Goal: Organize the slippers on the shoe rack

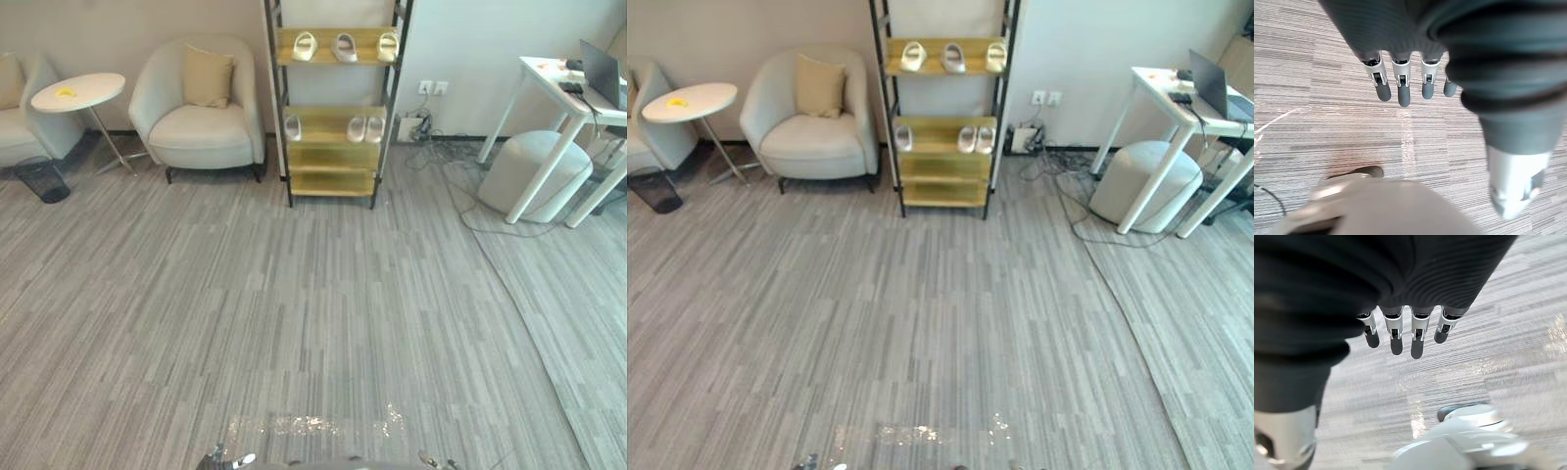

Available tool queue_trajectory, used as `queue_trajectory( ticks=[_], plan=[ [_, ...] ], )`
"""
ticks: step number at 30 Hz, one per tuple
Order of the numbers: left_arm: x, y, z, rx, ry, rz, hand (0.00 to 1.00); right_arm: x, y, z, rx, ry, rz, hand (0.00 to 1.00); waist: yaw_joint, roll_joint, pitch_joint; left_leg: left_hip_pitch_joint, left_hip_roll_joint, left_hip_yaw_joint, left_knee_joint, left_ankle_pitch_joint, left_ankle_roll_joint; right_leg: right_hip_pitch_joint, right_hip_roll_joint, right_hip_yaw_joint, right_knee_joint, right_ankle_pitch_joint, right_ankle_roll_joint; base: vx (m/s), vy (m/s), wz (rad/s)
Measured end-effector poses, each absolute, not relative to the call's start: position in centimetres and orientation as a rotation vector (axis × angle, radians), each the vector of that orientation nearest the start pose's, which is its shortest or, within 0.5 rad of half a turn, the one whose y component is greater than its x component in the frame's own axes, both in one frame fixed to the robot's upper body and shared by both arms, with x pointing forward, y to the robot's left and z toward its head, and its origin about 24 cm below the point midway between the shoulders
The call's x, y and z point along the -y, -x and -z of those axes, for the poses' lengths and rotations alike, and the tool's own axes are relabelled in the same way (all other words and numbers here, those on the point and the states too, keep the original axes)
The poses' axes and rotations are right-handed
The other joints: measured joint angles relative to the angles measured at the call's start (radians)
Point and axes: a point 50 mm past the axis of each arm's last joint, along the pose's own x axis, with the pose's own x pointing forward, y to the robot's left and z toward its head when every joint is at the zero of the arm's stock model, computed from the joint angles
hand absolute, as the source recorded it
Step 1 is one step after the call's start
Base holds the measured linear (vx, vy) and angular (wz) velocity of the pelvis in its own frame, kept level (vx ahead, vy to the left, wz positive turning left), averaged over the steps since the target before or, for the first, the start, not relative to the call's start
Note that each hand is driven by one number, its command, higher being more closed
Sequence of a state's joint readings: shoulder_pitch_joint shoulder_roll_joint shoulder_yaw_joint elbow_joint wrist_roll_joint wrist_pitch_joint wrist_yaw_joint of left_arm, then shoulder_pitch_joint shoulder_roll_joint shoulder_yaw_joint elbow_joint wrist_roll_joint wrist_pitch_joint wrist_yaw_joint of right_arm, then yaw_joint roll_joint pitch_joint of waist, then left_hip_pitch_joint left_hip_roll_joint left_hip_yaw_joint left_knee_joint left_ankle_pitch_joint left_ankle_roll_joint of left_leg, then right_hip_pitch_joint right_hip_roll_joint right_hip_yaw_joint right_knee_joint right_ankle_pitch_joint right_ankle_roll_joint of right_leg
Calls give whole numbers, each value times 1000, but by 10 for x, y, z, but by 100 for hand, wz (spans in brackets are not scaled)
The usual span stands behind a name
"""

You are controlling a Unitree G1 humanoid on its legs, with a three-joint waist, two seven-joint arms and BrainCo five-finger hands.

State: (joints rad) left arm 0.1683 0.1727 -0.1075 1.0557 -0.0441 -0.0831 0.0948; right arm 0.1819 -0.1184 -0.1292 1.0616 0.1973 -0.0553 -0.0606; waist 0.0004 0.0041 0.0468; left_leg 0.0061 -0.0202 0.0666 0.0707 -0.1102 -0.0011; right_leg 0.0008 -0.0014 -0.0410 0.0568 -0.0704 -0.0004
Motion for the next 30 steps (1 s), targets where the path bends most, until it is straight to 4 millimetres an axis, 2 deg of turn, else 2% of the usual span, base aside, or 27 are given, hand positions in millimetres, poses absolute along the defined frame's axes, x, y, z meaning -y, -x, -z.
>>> queue_trajectory(
  ticks=[5,9,16,18,23,24,25,26,27,28,29,30],
  plan=[
    [-212,-77,161,-1112,-217,-119,0,217,-66,164,-1120,-117,405,0,-1,-2,44,64,-4,4,-40,13,1,69,0,-18,-69,26,12,155,16,-1],
    [-212,-78,161,-1112,-219,-121,0,215,-74,163,-1102,-97,382,0,-1,-4,48,88,-7,1,-59,14,0,100,-1,-40,-98,35,27,68,14,8],
    [-212,-84,160,-1097,-219,-119,0,211,-95,159,-1055,-95,355,0,0,-2,73,102,-7,1,-68,15,-1,110,-2,-55,-98,35,28,22,2,1],
    [-212,-84,160,-1096,-221,-122,0,203,-101,159,-1044,-111,340,0,0,-2,74,104,-6,2,-69,19,-8,112,-2,-56,-98,35,28,0,0,0],
    [-212,-85,160,-1094,-221,-124,0,196,-106,159,-1037,-107,312,0,1,-2,78,103,-2,3,-66,20,-11,112,0,-59,-93,32,26,-50,-27,1],
    [-212,-87,159,-1087,-222,-127,0,195,-108,159,-1033,-106,308,0,1,-7,93,98,-2,5,-44,9,-22,110,-2,-60,-77,17,16,-80,-36,2],
    [-214,-93,158,-1074,-221,-133,0,195,-110,158,-1024,-107,308,0,1,-9,117,65,9,9,39,-45,-27,105,2,-65,-47,-16,2,-95,-39,2],
    [-214,-94,158,-1071,-221,-133,0,195,-110,158,-1020,-106,308,0,1,-8,121,54,13,9,72,-60,-29,103,3,-65,-40,-24,0,-106,-49,-4],
    [-213,-98,157,-1059,-218,-134,0,197,-112,156,-1008,-102,310,0,5,1,134,-7,48,21,226,-134,-65,101,23,-62,-20,-51,-18,-115,-32,-13],
    [-213,-98,157,-1060,-215,-138,0,198,-113,156,-1004,-101,311,0,7,5,141,-38,70,41,316,-154,-83,102,35,-54,-16,-57,-27,-118,-34,-23],
    [-216,-97,156,-1059,-193,-170,0,197,-113,156,-1001,-103,312,0,12,1,150,-105,93,63,480,-142,-101,106,39,-43,5,-70,-37,-80,-23,-28],
    [-216,-98,156,-1051,-177,-188,0,196,-114,156,-997,-106,312,0,14,0,157,-149,104,70,573,-122,-99,109,37,-28,29,-85,-42,-32,-21,-26]
  ],
)
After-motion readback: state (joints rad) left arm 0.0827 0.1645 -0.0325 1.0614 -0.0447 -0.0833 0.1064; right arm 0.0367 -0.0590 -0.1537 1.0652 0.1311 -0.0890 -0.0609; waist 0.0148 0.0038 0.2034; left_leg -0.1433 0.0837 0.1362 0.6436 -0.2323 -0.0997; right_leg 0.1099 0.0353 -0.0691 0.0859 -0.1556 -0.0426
